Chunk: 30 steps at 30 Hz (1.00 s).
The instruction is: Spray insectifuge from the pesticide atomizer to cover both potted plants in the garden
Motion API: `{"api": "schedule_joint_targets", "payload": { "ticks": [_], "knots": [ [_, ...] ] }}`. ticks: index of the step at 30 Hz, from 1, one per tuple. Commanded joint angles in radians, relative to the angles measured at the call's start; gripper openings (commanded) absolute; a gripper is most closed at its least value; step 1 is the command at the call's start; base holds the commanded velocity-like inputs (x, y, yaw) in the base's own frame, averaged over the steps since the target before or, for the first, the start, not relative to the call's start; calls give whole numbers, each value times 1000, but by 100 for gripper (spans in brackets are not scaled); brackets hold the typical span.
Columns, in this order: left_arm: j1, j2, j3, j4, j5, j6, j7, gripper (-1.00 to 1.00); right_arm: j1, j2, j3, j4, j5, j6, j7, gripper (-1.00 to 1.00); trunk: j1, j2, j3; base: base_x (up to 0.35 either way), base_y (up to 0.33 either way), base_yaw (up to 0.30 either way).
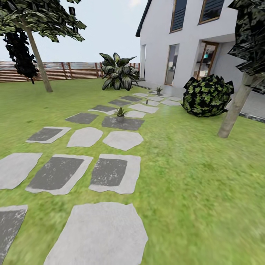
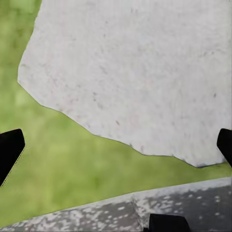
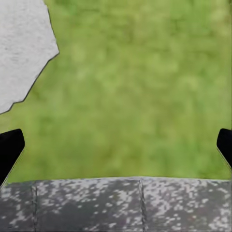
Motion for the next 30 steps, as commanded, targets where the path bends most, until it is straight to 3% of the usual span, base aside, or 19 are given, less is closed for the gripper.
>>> {"api": "schedule_joint_targets", "payload": {
  "ticks": [1,13,30],
  "knots": [
    [-1,0,3,1,0,-3,0,100,-1,0,-1,0,5,-3,-1,100,0,0,-1,334,0,0],
    [-1,0,3,1,0,-2,0,100,-1,0,-1,1,5,-3,-1,100,0,0,-1,334,-5,0],
    [-1,0,3,1,1,-3,0,100,-1,0,0,1,5,-3,-1,100,0,0,-1,328,-106,0]
  ]
}}
